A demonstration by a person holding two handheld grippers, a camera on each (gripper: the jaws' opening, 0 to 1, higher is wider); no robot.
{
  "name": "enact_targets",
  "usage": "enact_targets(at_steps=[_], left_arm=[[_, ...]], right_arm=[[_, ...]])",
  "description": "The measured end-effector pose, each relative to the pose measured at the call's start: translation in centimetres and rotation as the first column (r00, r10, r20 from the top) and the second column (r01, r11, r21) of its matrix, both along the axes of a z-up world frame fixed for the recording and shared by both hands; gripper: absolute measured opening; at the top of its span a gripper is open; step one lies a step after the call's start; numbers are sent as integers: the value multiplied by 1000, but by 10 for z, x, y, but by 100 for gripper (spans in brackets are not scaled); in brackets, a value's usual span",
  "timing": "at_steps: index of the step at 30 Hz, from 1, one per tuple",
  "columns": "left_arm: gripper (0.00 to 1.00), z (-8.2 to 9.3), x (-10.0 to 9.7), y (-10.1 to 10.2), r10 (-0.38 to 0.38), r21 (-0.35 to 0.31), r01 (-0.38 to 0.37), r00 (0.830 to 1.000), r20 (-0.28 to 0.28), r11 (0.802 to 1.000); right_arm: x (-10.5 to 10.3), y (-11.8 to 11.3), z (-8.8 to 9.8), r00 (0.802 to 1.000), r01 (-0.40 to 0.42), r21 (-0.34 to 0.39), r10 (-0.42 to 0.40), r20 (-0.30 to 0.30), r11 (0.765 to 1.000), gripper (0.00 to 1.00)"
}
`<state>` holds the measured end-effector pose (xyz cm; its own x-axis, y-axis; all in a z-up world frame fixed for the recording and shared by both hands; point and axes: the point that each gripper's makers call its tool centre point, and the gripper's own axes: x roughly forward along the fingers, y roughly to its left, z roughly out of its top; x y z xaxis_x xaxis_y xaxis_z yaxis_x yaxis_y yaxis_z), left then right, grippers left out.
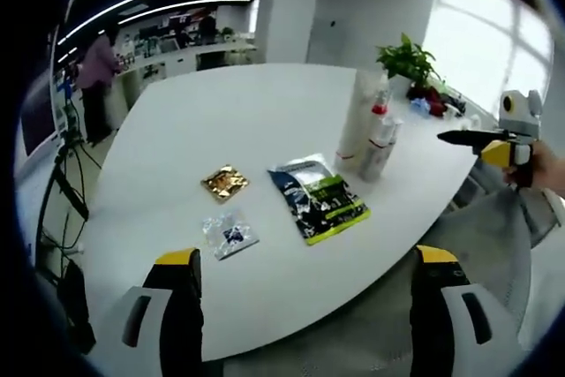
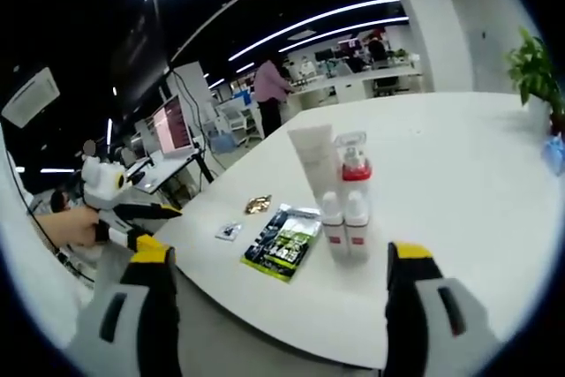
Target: Arrange the skincare products in the storage area until every visible bottle or jar stands upright without overlapping.
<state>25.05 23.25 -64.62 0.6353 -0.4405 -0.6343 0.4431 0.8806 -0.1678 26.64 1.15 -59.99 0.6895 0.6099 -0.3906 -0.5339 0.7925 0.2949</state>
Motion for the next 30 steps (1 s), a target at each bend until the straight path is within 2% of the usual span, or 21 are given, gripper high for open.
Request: enact_targets(at_steps=[14,19,30], left_arm=[[97,-4,-2,3,22,15,-21,999,-34,1000],[97,-8,2,8,66,27,-65,997,-47,998],[96,-15,10,12,94,60,-90,993,-65,994]], right_arm=[[-8,-6,1,1000,11,-9,-11,-6,1000,100],[-11,-10,1,1000,15,-8,-15,-4,1000,100],[-14,-18,4,1000,23,-7,-23,3,1000,100]])
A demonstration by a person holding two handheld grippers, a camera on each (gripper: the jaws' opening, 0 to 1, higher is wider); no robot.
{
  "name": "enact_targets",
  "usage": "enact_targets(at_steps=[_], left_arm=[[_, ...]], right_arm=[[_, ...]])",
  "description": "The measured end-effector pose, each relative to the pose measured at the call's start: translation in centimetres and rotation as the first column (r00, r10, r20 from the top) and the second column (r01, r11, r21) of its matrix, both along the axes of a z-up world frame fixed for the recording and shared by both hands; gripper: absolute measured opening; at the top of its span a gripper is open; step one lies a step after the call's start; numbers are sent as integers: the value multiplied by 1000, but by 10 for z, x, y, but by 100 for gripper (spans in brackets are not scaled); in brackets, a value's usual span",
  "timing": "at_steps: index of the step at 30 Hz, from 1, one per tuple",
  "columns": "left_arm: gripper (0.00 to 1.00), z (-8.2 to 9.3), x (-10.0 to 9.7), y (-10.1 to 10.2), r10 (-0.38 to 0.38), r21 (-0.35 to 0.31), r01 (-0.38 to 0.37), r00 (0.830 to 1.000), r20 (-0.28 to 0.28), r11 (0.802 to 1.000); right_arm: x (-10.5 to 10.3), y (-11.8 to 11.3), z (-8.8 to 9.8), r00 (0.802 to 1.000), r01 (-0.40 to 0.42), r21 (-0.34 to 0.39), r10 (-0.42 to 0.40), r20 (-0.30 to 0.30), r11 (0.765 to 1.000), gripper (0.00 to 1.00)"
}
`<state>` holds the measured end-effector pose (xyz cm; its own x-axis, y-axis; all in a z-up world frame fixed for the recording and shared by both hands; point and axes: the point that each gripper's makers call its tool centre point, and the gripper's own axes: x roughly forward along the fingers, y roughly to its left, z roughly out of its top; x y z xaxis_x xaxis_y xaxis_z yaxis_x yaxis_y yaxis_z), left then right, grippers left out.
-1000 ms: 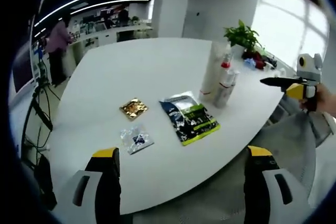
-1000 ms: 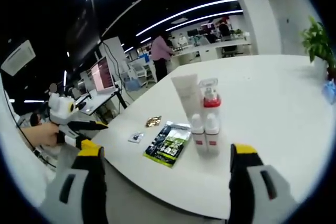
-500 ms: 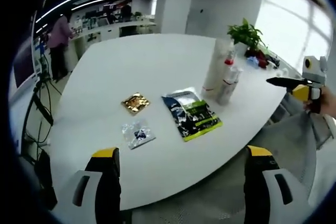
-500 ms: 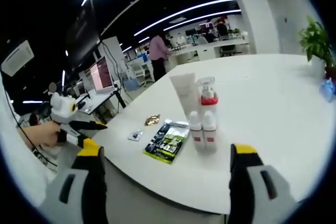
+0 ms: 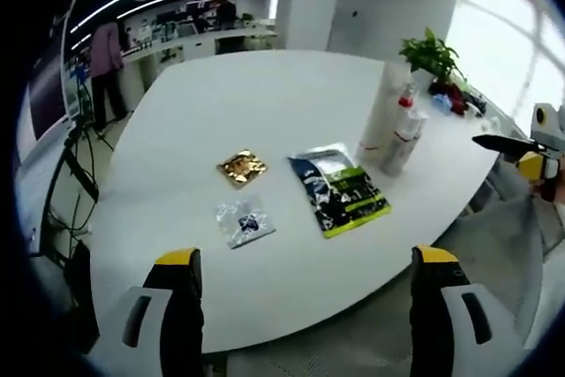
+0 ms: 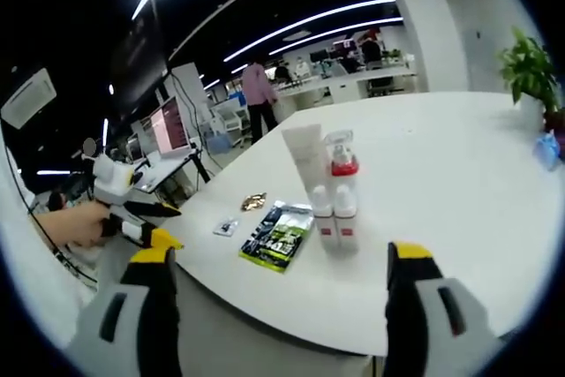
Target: Arrange the skincare products in the storage area until every visible bottle or jar stands upright without overlapping.
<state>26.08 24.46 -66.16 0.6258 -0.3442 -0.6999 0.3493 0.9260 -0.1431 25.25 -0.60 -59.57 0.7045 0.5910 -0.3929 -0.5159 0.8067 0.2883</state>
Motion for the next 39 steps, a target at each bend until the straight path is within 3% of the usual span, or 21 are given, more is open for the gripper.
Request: enact_targets(at_steps=[10,21,27,32,39], left_arm=[[92,-18,16,17,66,26,-64,997,-45,998],[85,-38,34,20,93,66,-87,992,-89,994],[77,-47,48,22,109,95,-100,989,-96,990],[69,-51,57,28,162,86,-154,983,-92,984],[61,-59,66,29,168,102,-157,980,-108,982]], right_arm=[[-6,3,-1,1000,1,4,-1,-2,1000,100],[-11,5,0,1000,7,6,-7,3,1000,98],[-12,1,-1,1000,23,4,-23,5,1000,99],[-13,-2,-1,999,34,12,-34,3,999,98],[-13,-5,-3,999,39,11,-39,-3,999,98]])
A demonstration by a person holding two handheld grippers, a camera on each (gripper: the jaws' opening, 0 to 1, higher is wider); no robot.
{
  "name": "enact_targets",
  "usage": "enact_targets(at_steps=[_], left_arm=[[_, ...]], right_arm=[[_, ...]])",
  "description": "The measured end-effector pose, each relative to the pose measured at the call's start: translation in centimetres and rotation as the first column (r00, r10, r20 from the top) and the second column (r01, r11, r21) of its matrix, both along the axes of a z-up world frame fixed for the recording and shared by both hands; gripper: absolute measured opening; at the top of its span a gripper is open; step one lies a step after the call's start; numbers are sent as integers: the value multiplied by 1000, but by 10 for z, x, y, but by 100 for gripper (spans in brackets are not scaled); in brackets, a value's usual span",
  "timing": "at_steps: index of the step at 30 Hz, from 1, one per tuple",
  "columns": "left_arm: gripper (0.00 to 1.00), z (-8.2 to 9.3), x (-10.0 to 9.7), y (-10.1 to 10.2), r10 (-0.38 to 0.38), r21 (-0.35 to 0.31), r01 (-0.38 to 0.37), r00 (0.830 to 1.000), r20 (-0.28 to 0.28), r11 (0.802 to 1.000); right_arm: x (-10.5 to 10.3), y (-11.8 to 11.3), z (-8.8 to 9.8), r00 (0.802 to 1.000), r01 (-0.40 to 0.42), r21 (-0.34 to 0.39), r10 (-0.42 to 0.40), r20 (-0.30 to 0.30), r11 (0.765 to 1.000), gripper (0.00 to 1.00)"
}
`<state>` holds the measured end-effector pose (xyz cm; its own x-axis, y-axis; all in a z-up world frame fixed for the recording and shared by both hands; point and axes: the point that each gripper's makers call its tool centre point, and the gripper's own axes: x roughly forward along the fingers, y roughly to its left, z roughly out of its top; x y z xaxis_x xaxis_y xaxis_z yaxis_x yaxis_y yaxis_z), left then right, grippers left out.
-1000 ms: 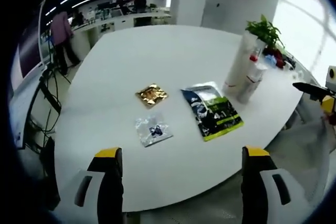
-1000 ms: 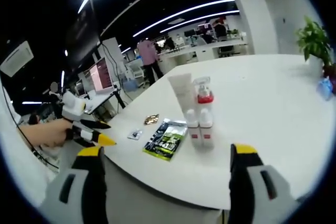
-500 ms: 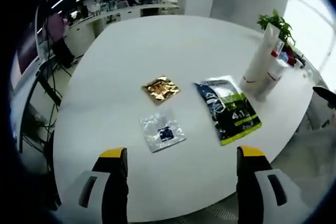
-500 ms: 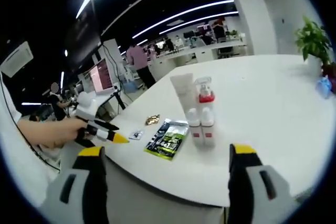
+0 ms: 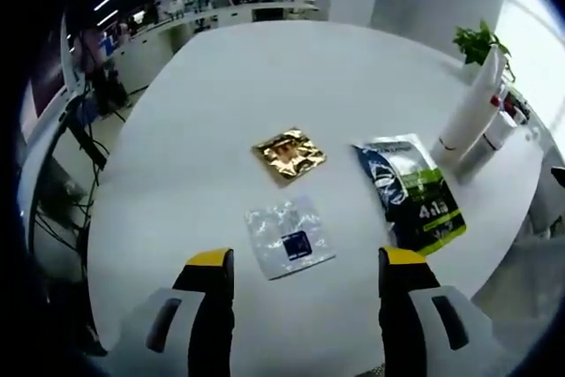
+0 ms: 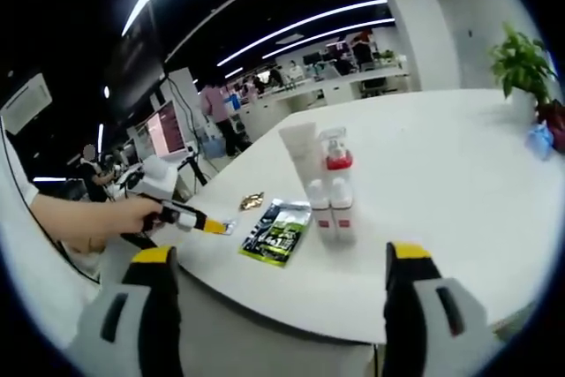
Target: Arrange the skincare products in the storage area until every visible bottle or jar stands upright without overlapping.
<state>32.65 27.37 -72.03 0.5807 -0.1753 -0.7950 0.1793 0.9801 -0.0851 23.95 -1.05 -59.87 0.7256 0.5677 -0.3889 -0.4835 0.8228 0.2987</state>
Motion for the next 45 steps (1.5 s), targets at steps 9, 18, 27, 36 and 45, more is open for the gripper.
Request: enact_targets(at_steps=[9,18,27,36,45], left_arm=[[59,-16,10,3,-11,38,13,999,-46,999],[52,-22,18,6,6,53,-3,998,-57,999],[45,-28,20,7,7,63,-3,998,-64,998],[38,-25,22,10,-32,69,35,999,-44,997],[38,-8,30,5,-180,72,180,984,-8,981]], right_arm=[[4,-3,-1,1000,9,-2,-9,-1,1000,98],[10,-4,0,1000,21,3,-21,-3,1000,97],[19,-7,0,999,31,4,-31,-11,1000,97],[31,-7,2,1000,30,9,-30,-5,1000,96],[44,-2,5,1000,29,40,-29,4,999,96]])
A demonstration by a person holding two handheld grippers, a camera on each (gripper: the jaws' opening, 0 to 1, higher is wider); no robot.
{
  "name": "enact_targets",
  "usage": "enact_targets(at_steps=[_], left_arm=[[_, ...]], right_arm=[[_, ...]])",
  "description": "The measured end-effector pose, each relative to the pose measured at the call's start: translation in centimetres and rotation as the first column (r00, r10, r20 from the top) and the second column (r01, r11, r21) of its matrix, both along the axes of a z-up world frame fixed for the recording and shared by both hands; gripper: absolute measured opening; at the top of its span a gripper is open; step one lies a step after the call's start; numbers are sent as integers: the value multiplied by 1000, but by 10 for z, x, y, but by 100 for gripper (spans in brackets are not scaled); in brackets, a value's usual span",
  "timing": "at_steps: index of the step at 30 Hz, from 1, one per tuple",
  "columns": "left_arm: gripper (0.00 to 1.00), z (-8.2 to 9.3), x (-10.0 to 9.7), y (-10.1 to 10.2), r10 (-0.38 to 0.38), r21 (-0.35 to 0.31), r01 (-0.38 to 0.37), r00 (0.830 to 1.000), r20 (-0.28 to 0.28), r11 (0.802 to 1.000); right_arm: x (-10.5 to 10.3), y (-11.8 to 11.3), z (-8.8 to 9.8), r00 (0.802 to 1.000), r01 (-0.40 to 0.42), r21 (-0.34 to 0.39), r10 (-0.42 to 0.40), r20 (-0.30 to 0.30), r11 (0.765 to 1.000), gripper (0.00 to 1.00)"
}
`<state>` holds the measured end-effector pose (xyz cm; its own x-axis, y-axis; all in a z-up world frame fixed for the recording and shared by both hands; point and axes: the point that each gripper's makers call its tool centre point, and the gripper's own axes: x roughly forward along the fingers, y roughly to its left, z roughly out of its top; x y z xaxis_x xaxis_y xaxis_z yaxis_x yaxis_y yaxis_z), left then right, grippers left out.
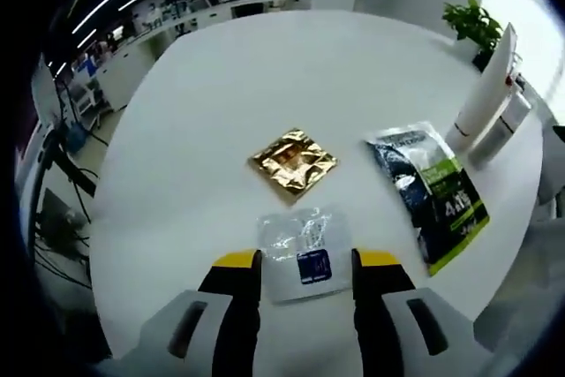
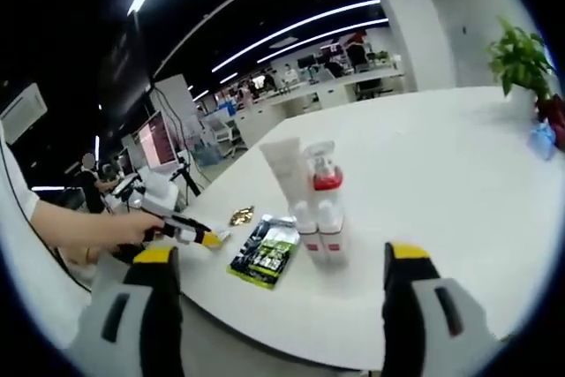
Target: Arrange the skincare products in the storage area until every visible bottle or jar stands upright without overlapping.
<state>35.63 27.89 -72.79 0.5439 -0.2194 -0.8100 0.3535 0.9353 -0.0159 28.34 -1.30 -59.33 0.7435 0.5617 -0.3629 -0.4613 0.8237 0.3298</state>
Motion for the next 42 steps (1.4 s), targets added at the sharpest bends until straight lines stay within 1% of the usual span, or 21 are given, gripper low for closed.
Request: enact_targets(at_steps=[5,8,10,12,14,15,19,20,21,23,25,27,28,31,32,34,35,36,39,40,42], left_arm=[[38,14,10,-2,-159,57,158,987,18,986],[38,23,16,-8,-257,81,254,966,30,964],[38,26,18,-12,-283,79,280,959,29,957],[38,29,19,-17,-346,91,343,938,22,935],[38,29,18,-21,-420,112,416,908,9,902],[38,29,16,-25,-463,118,460,886,-3,880],[38,32,14,-35,-552,112,550,834,-12,828],[38,32,13,-36,-560,113,557,829,-15,822],[38,31,12,-36,-588,120,587,808,-32,800],[38,31,11,-39,-627,128,626,778,-42,769],[38,30,9,-42,-649,110,652,758,-58,751],[38,31,9,-42,-669,116,672,740,-66,731],[38,30,8,-43,-693,124,697,717,-81,706],[38,29,5,-46,-734,126,740,672,-103,660],[38,28,4,-47,-752,129,760,650,-113,637],[38,27,3,-48,-768,137,778,628,-130,613],[38,26,2,-48,-780,142,792,610,-138,594],[38,26,1,-50,-804,145,815,578,-143,560],[38,27,-4,-54,-836,113,851,526,-155,513],[38,27,-5,-57,-859,108,871,490,-150,478],[38,27,-5,-59,-882,116,894,446,-150,432]], right_arm=[[7,2,0,1000,-2,5,2,2,1000,96],[10,3,-2,1000,-3,7,3,1,1000,96],[11,4,-2,1000,-3,8,3,0,1000,96],[12,4,-2,1000,-4,9,4,-1,1000,96],[12,4,-2,1000,-4,7,4,-3,1000,96],[13,3,-2,1000,-4,6,4,-6,1000,95],[14,0,-4,1000,4,4,-4,-10,1000,95],[15,-1,-4,1000,8,4,-8,-12,1000,95],[15,-1,-4,1000,10,4,-10,-12,1000,95],[15,-2,-4,1000,14,7,-14,-14,1000,95],[15,-2,-5,1000,15,4,-15,-15,1000,95],[15,-2,-5,1000,16,3,-16,-17,1000,95],[15,-2,-5,1000,17,3,-17,-18,1000,95],[14,-4,-7,1000,21,2,-21,-21,1000,95],[14,-4,-7,999,23,1,-23,-23,1000,95],[14,-4,-8,999,26,1,-26,-23,1000,95],[14,-5,-8,999,27,1,-27,-24,1000,95],[13,-5,-8,999,29,0,-29,-25,1000,95],[12,-6,-9,999,32,-3,-32,-27,999,95],[11,-6,-9,999,34,-3,-34,-29,999,95],[10,-8,-9,999,43,-4,-43,-30,999,95]])
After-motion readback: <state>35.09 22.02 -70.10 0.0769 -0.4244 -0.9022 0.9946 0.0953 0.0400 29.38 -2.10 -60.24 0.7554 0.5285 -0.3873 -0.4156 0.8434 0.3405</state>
